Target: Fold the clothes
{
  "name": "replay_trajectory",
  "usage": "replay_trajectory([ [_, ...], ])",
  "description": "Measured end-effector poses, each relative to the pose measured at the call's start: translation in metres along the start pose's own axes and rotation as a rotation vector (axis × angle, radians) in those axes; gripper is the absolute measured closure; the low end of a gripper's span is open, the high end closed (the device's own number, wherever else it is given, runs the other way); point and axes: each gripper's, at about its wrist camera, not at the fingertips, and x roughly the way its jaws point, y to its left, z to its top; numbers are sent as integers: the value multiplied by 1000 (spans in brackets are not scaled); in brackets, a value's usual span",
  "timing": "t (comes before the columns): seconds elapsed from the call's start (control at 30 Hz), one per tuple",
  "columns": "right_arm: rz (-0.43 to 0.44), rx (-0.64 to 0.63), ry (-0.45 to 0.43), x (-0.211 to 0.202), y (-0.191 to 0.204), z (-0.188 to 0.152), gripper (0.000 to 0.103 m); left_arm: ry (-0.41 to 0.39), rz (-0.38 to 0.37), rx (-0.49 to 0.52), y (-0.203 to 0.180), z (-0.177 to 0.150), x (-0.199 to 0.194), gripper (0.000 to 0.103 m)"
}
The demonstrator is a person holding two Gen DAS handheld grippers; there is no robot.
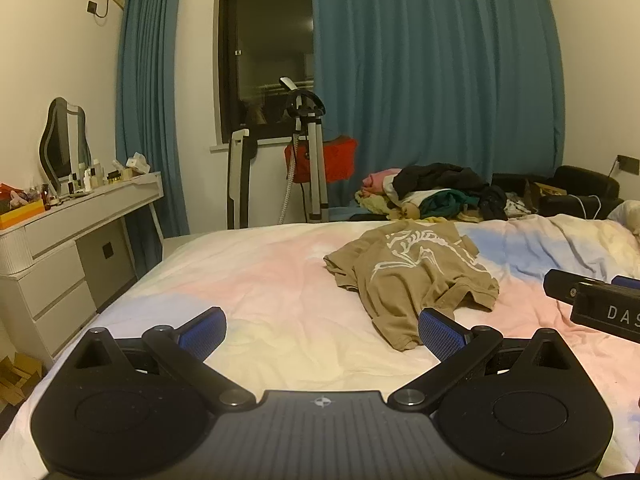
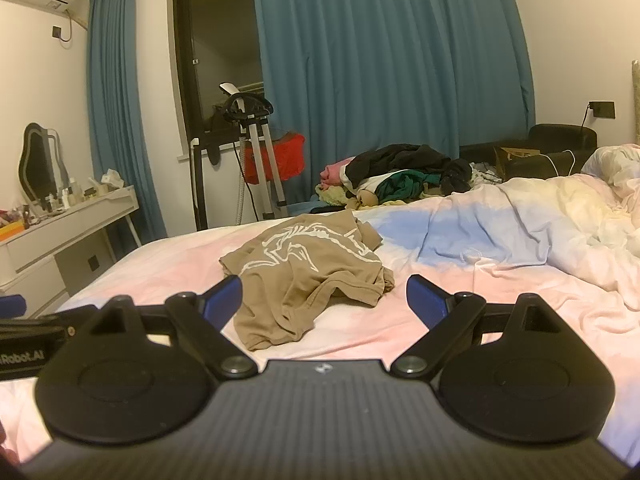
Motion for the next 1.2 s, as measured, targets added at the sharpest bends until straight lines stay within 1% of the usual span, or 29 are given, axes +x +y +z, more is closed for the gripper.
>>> replay_trajectory([
  [0.1,0,3,2,0,0,0,13,-2,-9,-6,1,0,0,0],
  [0.23,-1,10,5,1,-1,1,13,0,7,6,1,-3,3,0],
  [0.33,0,13,0,1,-1,2,13,4,2,-3,2,-3,6,0],
  [0.5,4,22,1,1,-3,3,13,27,9,-14,1,-3,16,0],
  [0.57,4,26,2,0,-5,5,13,45,-6,-26,2,1,26,0],
  [0.7,-4,41,8,1,-11,7,13,51,-48,-24,7,25,61,0],
  [0.77,-19,54,7,2,-15,8,13,74,-92,-19,9,37,83,0],
  [0.87,-53,77,-3,2,-23,10,13,121,-113,-6,3,45,120,0],
  [0.93,-88,92,-22,1,-29,11,13,164,-132,-4,-4,41,143,0],
  [1.0,-132,98,-29,3,-34,11,13,207,-174,4,-14,30,165,0],
  [1.1,-172,127,-20,12,-43,9,13,268,-212,49,-36,11,197,0],
  [1.2,-195,151,-5,25,-51,5,13,289,-230,81,-55,-8,225,0],
])
